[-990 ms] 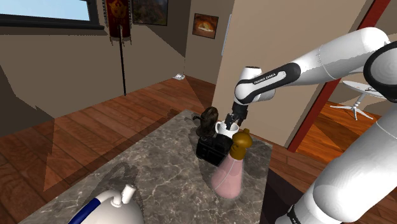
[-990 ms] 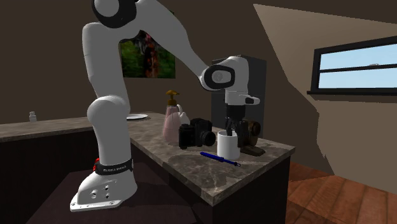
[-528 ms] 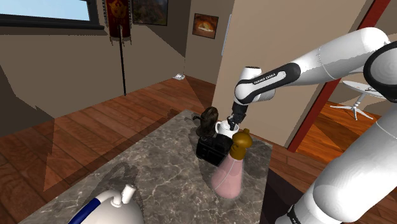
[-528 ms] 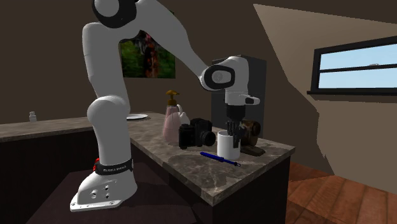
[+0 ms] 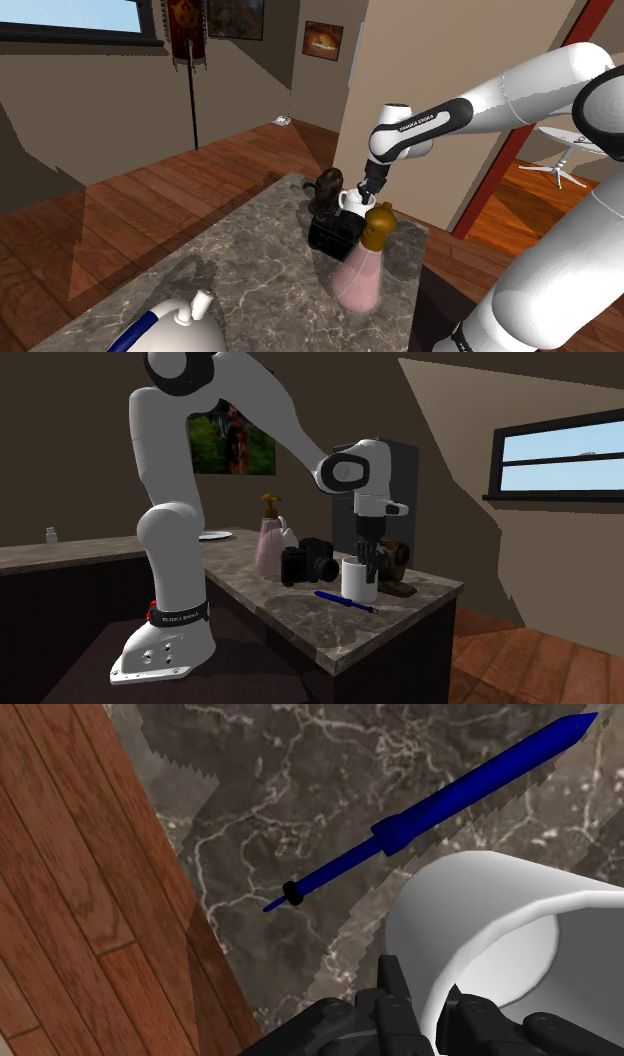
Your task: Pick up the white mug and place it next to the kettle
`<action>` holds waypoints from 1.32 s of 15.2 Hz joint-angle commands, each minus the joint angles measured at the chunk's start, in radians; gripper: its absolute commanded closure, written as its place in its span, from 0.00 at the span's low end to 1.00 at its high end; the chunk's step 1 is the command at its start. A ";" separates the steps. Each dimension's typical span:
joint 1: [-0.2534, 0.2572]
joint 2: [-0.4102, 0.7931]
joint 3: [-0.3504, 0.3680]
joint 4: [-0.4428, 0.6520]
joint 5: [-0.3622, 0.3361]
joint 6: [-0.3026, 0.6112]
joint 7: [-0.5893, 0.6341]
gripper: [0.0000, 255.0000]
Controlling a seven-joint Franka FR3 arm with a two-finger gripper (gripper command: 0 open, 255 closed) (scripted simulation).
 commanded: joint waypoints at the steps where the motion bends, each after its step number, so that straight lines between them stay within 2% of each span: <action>1: 0.000 -0.014 0.001 0.008 -0.003 -0.022 0.003 1.00; 20: 0.000 -0.133 0.012 0.157 -0.020 -0.288 0.017 1.00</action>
